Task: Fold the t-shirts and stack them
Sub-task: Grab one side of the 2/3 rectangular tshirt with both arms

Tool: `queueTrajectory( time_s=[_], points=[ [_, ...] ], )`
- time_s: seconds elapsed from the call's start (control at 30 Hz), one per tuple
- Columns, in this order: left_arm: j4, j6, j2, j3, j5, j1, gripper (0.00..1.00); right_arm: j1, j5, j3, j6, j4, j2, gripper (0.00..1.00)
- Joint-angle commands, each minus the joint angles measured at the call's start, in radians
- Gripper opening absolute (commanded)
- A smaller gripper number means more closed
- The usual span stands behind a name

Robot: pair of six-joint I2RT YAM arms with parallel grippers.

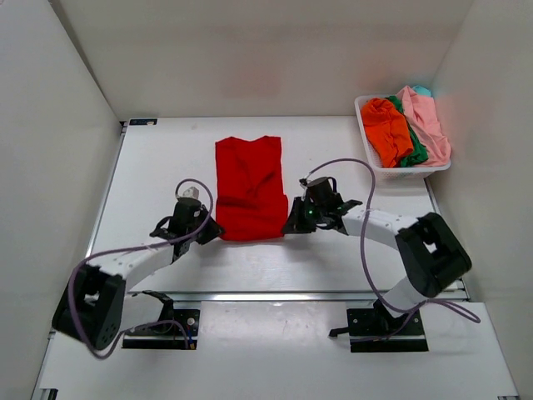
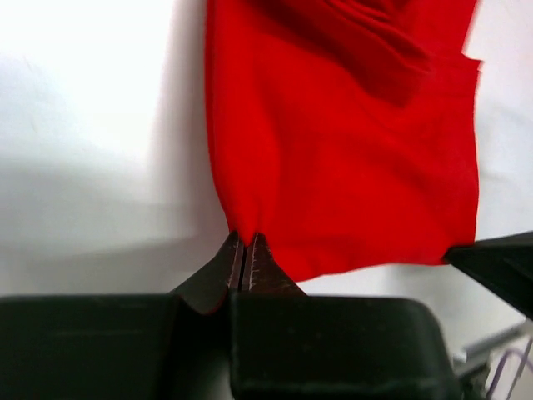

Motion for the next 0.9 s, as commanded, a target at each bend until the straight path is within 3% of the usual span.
queueTrajectory(
  time_s=[0.0, 0.3, 0.43, 0.53, 0.77, 0.87],
  points=[
    [-0.194, 0.018, -0.166, -0.035, 0.016, -0.058, 0.00, 0.047, -0.006, -0.027, -0.024, -0.092, -0.125, 0.00],
    [-0.376, -0.126, -0.551, -0.213, 0.024, -0.131, 0.00, 0.163, -0.080, -0.134, -0.001, -0.187, -0.265, 0.00],
    [-0.452, -0.117, -0.636, -0.177, 0.032, -0.059, 0.00, 0.131, -0.127, -0.085, -0.052, -0.254, -0.280, 0.00],
    [-0.411, -0.087, -0.574, -0.076, 0.078, 0.007, 0.00, 0.059, -0.181, 0.045, -0.119, -0.317, -0.230, 0.00],
    [-0.244, -0.019, -0.226, 0.164, 0.101, 0.108, 0.00, -0.109, -0.272, 0.384, -0.256, -0.393, 0.019, 0.00],
    [-0.173, 0.013, -0.043, 0.331, 0.079, 0.164, 0.00, -0.171, -0.279, 0.639, -0.302, -0.439, 0.181, 0.00]
  ],
)
